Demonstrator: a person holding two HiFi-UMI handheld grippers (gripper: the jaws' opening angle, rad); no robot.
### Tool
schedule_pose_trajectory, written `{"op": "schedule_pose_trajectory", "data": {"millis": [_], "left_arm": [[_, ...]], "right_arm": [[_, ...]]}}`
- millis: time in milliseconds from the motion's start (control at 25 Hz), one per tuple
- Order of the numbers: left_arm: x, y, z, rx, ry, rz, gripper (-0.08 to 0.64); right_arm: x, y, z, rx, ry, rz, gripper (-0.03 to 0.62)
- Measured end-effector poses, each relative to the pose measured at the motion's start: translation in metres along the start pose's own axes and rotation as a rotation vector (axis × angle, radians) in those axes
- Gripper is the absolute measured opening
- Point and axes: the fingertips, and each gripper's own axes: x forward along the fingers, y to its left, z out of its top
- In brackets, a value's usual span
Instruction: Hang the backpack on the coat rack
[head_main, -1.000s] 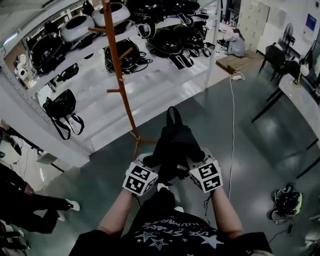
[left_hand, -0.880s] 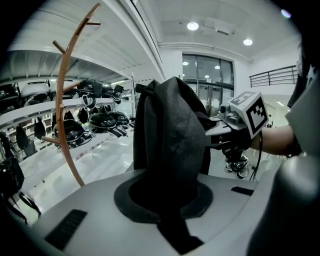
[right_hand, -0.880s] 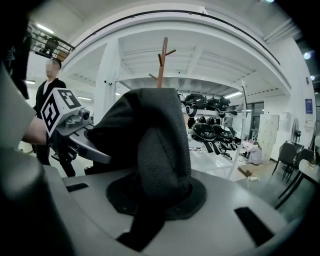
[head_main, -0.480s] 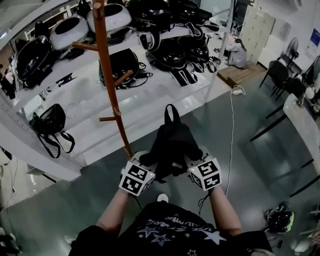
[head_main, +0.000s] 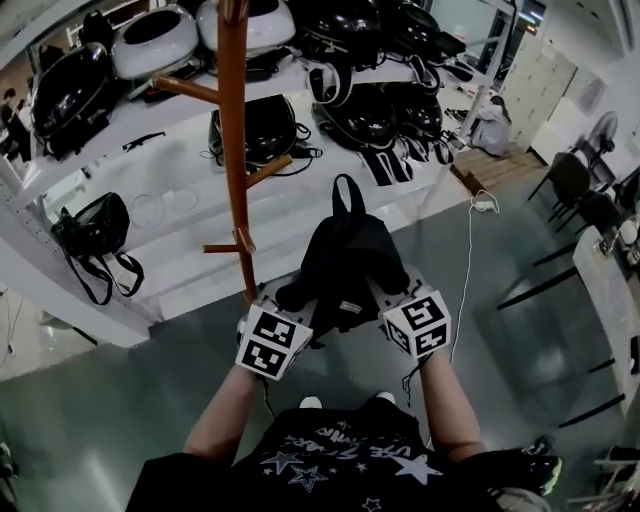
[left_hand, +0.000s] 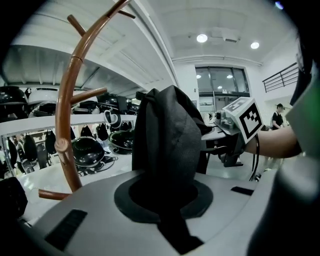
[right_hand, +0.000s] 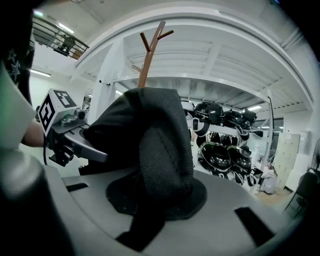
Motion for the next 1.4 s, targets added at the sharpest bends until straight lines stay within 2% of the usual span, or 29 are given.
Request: {"op": "schedule_pose_trajectory", "data": {"millis": [280,560,760,1040,1240,1400], "left_arm": [[0.004,0.033,0.024,-0.025,-0.023,0.182,0.058],[0.004,0.041,0.045,-0.069,-0.027,0.454,0.058],[0.006,0.047,0.046,-0.116,0.007,0.615,0.058],[0.005,0.042,0.039,-0.179,0.042,0.781,0.058],[0.010,0.041,0.045,-0.186,0.064,0.842,0.058],[0.011,0.041,0.045,-0.220,0.066,0.885,0.058]], "right_arm": [[0.047,-0.017,0.031,-0.073,-0.084,0.184,0.072],[0.081,-0.026,0.061,-0.152,-0.199,0.480,0.072],[0.106,-0.022,0.067,-0.181,-0.225,0.653,0.072],[0.119,-0.010,0.064,-0.206,-0.253,0.810,0.072],[0.124,-0.015,0.066,-0.192,-0.272,0.864,0.072],[0.130,-0.013,0.067,-0.201,-0.282,0.909,0.072]]}}
